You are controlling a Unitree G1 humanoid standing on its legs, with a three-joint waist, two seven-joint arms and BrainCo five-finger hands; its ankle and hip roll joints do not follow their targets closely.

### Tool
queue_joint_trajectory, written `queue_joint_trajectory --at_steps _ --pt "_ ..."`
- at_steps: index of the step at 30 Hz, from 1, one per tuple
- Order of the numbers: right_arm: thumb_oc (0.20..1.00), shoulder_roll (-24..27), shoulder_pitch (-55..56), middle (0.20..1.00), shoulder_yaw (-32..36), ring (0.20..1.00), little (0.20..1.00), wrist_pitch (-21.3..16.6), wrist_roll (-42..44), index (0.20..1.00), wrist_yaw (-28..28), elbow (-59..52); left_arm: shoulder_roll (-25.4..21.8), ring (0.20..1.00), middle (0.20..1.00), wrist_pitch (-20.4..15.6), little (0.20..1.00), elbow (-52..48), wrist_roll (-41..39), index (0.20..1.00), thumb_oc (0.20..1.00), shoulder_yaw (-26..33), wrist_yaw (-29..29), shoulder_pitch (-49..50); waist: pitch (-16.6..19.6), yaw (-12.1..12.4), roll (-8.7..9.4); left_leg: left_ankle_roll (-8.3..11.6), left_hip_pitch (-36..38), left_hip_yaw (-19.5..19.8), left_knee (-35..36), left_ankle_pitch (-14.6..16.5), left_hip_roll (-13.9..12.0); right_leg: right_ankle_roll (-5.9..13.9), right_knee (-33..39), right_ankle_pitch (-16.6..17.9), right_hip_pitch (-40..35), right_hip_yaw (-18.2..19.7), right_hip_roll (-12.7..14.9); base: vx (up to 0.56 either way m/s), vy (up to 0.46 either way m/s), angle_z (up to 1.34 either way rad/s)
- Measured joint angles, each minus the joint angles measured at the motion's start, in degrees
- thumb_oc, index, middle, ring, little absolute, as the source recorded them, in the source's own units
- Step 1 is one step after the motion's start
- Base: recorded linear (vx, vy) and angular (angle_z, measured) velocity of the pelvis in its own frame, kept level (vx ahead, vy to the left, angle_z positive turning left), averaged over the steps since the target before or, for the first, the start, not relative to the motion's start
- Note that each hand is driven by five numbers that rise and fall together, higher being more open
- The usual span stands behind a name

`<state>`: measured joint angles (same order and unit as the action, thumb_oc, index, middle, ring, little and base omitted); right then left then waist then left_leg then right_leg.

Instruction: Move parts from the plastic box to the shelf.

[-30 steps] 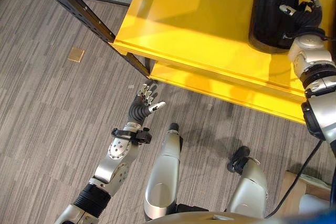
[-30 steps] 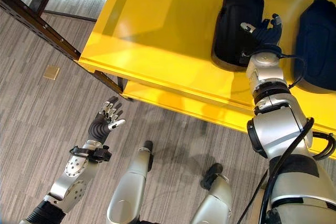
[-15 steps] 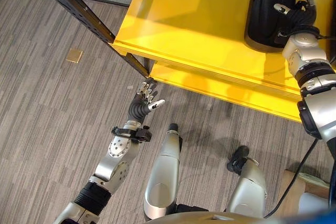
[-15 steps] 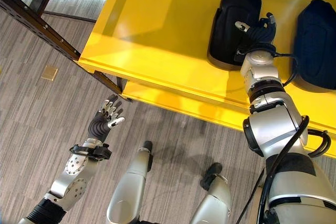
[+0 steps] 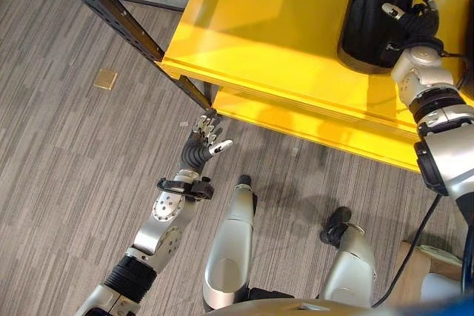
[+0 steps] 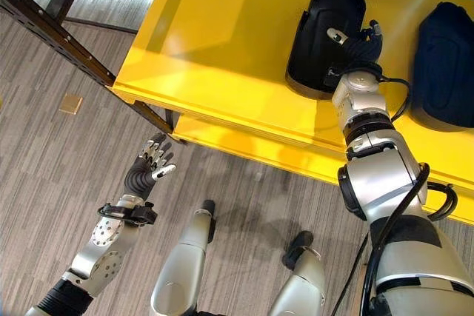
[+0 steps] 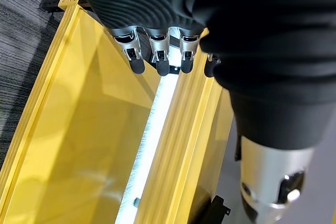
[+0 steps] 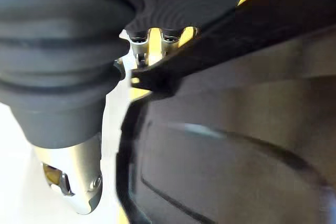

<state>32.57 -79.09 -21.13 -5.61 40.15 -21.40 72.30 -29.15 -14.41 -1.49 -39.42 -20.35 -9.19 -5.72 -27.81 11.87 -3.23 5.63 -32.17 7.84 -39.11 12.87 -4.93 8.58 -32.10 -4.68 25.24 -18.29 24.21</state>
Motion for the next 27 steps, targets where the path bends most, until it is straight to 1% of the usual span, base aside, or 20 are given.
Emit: queue_joint_trajectory --at_steps 1,4,6,9,11,12,14,15,17,19,22,23,24,25,26,27 --pt "1.0 0.2 -0.4 1.0 -1.2 1.0 1.0 -0.1 -0.6 1.0 -0.2 -1.6 -1.0 1.0 1.0 0.0 1.0 0.0 0.0 1.0 1.0 0.0 0.0 0.0 0.0 -0.2 0.05 0.0 0.3 0.0 0.0 0.0 -0.1 0.0 0.1 0.0 -0.3 0.0 -0.1 0.0 0.0 0.0" --pt "1.0 0.4 -1.5 1.0 -2.7 1.0 1.0 -0.4 -1.1 1.0 -0.4 -1.7 -1.4 1.0 1.0 0.0 1.0 0.0 0.0 1.0 1.0 0.0 0.0 -0.1 0.2 -0.4 0.38 -0.02 0.4 -0.1 0.1 0.0 -0.1 -0.06 0.3 0.0 -0.4 0.0 -0.1 0.0 0.0 0.0" --pt "1.0 0.6 -2.1 1.0 -2.7 1.0 1.0 -0.4 -1.4 1.0 -0.5 -1.9 -1.4 1.0 1.0 0.0 1.0 0.1 0.0 1.0 1.0 0.0 0.0 0.0 0.4 -0.7 0.88 -0.06 0.4 -0.2 0.2 0.0 -0.2 -0.16 0.9 0.1 -0.5 0.0 -0.2 0.0 0.0 0.0" --pt "1.0 2.3 -2.3 1.0 -2.8 1.0 1.0 -0.4 -2.9 1.0 -0.9 -4.5 -1.5 1.0 1.0 0.0 1.0 0.1 0.0 1.0 1.0 0.1 0.1 -0.1 0.5 -0.8 1.34 -0.22 1.7 -0.6 1.0 -0.2 -0.4 0.14 1.7 0.7 -1.6 0.0 -0.4 -0.01 -0.016 -0.05" --pt "1.0 2.3 -2.3 1.0 -3.0 1.0 1.0 -0.4 -3.2 1.0 -1.2 -5.0 -1.8 1.0 1.0 0.0 1.0 0.1 0.0 1.0 1.0 0.1 0.1 0.1 0.8 -1.3 1.9 -0.19 2.7 -0.9 1.7 -0.2 -0.5 0.19 2.1 0.7 -2.2 0.0 -0.5 -0.03 -0.033 -0.06" --pt "1.0 2.4 -2.3 1.0 -3.1 1.0 1.0 -0.4 -3.2 1.0 -1.4 -6.0 -2.0 1.0 1.0 0.0 1.0 0.3 0.0 1.0 1.0 0.2 0.1 0.1 1.0 -1.7 2.32 -0.15 3.3 -1.1 2.3 -0.4 -1.1 0.04 2.3 0.9 -2.5 0.0 -0.8 -0.02 -0.036 -0.09" --pt "1.0 2.4 -2.3 1.0 -3.3 1.0 1.0 -0.5 -3.2 1.0 -1.4 -7.8 -2.5 1.0 1.0 0.0 1.0 0.7 0.0 1.0 1.0 0.2 0.1 0.0 1.4 -1.7 2.95 -0.02 4.0 -1.2 3.0 -0.5 -1.4 -0.07 3.0 0.9 -2.9 0.1 -1.6 -0.01 -0.031 -0.11" --pt "1.0 2.4 -2.3 1.0 -3.5 1.0 1.0 -0.6 -3.3 1.0 -1.4 -8.6 -2.9 1.0 1.0 0.0 1.0 0.9 0.0 1.0 1.0 0.2 0.2 0.0 1.5 -2.1 3.1 0.31 4.4 -1.1 3.6 -0.7 -2.0 -0.27 3.2 0.9 -3.4 0.0 -2.1 -0.08 -0.013 -0.12" --pt "1.0 2.4 -2.3 1.0 -3.7 1.0 1.0 -0.6 -3.3 1.0 -1.5 -9.8 -3.0 1.0 1.0 0.0 1.0 1.3 -0.3 1.0 1.0 0.3 0.2 0.2 1.7 -2.3 3.39 0.88 5.7 -1.1 4.8 -1.3 -2.3 -0.73 3.7 1.0 -3.9 0.1 -2.5 -0.07 -0.01 -0.08" --pt "1.0 2.4 -2.2 1.0 -3.7 1.0 1.0 -0.9 -3.4 1.0 -1.5 -11.7 -3.1 1.0 1.0 0.0 1.0 1.3 -0.5 1.0 1.0 0.7 0.5 0.1 2.2 -3.0 3.86 1.05 6.6 -1.3 6.6 -2.1 -2.5 -0.96 4.5 1.2 -4.3 0.0 -2.8 0.02 -0.064 -0.06" --pt "1.0 2.4 -1.6 1.0 -3.1 1.0 1.0 -1.0 -3.4 1.0 -1.7 -15.3 -3.1 1.0 1.0 0.1 1.0 1.6 -0.6 1.0 1.0 2.3 0.5 0.1 2.4 -3.4 4.01 1.44 8.5 -1.7 8.4 -2.6 -3.8 -1.48 6.8 2.0 -6.2 -0.4 -4.2 0.04 -0.07 -0.1" --pt "1.0 2.3 1.4 1.0 -0.7 1.0 1.0 -1.3 -3.5 1.0 -2.0 -21.5 -3.1 1.0 1.0 0.2 1.0 1.8 -0.5 1.0 1.0 3.3 0.5 0.2 3.0 -3.6 4.54 1.67 10.1 -2.1 10.8 -3.5 -4.2 -1.6 8.9 2.5 -7.3 -0.6 -4.8 0.05 -0.069 -0.12" --pt "1.0 2.0 3.5 1.0 -0.4 1.0 1.0 -1.9 -4.3 1.0 -1.9 -25.2 -3.2 1.0 1.0 0.2 1.0 2.2 -0.5 1.0 1.0 3.8 0.6 0.3 3.6 -3.5 4.95 1.85 11.5 -2.5 12.7 -4.3 -4.5 -1.64 10.8 3.3 -8.5 -0.7 -5.5 0.05 -0.07 -0.14" --pt "1.0 1.9 4.4 1.0 -0.6 1.0 1.0 -2.1 -5.1 1.0 -1.8 -26.0 -3.1 1.0 1.0 0.4 1.0 2.5 -0.5 1.0 1.0 4.0 0.6 0.2 4.8 -4.1 5.27 1.86 12.1 -2.6 13.9 -4.7 -5.2 -1.73 11.8 3.7 -8.8 -0.8 -5.8 0.06 -0.094 -0.07" --pt "1.0 1.4 8.5 1.0 1.0 1.0 1.0 -2.3 -5.1 1.0 -1.9 -32.3 -2.9 1.0 1.0 0.4 1.0 2.5 -0.5 1.0 1.0 4.8 0.6 0.8 5.4 -5.0 5.53 2.27 14.0 -2.8 15.7 -5.4 -5.5 -1.71 13.2 4.0 -10.6 -1.3 -6.3 0.03 -0.048 -0.11" --pt "1.0 1.0 13.1 1.0 2.0 1.0 1.0 -2.9 -5.4 1.0 -1.6 -38.5 -3.0 1.0 1.0 0.5 1.0 2.6 -0.5 1.0 1.0 5.1 0.6 1.7 6.8 -5.0 6.06 2.52 15.4 -3.4 17.6 -5.7 -5.8 -1.82 14.7 4.5 -11.5 -1.2 -7.1 0.03 -0.064 -0.16"
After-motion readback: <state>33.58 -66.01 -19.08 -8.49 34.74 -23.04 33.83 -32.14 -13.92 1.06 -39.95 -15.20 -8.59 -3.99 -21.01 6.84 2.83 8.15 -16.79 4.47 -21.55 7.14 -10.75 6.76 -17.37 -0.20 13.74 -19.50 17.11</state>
